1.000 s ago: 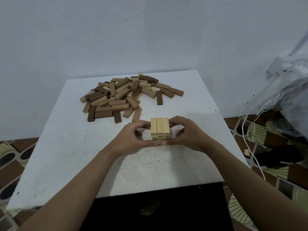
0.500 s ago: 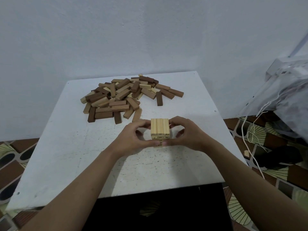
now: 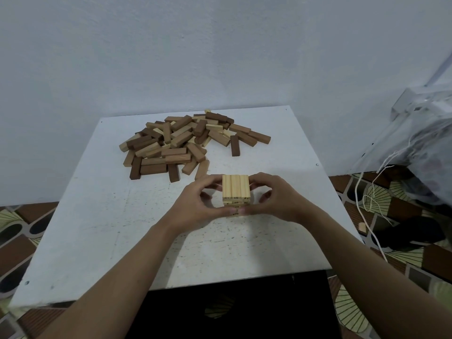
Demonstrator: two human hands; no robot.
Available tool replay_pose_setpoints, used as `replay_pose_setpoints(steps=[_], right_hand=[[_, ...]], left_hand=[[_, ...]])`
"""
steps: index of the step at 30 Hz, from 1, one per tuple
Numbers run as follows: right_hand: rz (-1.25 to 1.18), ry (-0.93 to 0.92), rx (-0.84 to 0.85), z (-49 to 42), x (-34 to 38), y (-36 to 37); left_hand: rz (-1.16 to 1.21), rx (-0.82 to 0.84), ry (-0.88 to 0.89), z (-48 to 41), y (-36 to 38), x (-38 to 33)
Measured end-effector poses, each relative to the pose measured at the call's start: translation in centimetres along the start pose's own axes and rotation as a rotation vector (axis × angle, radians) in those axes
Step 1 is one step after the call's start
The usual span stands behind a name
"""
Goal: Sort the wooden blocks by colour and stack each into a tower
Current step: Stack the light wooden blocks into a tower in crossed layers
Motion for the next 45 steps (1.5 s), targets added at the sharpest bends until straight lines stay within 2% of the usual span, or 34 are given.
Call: replay_pose_setpoints(steps=[22,45], right_hand=[[-0.058,-0.011,0.035,0.6,0.2,-0.4],[-0.04,0.001,0.051,0.3,0.6,-0.5]], left_hand=[[0.065,-0.03,-0.021,0.4,-0.7,-0.6],[0.03,-0.065,0.004,0.4,-0.9,-0.8]])
Point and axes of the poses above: each hand's wrist, its own z-axis away from the middle knuckle, its own y-axis out of the palm, x = y × z, the point moved 8 cm from there along -z, towards the middle knuckle, and after that the axes turned 13 degrees about y, right-handed, at the moved point
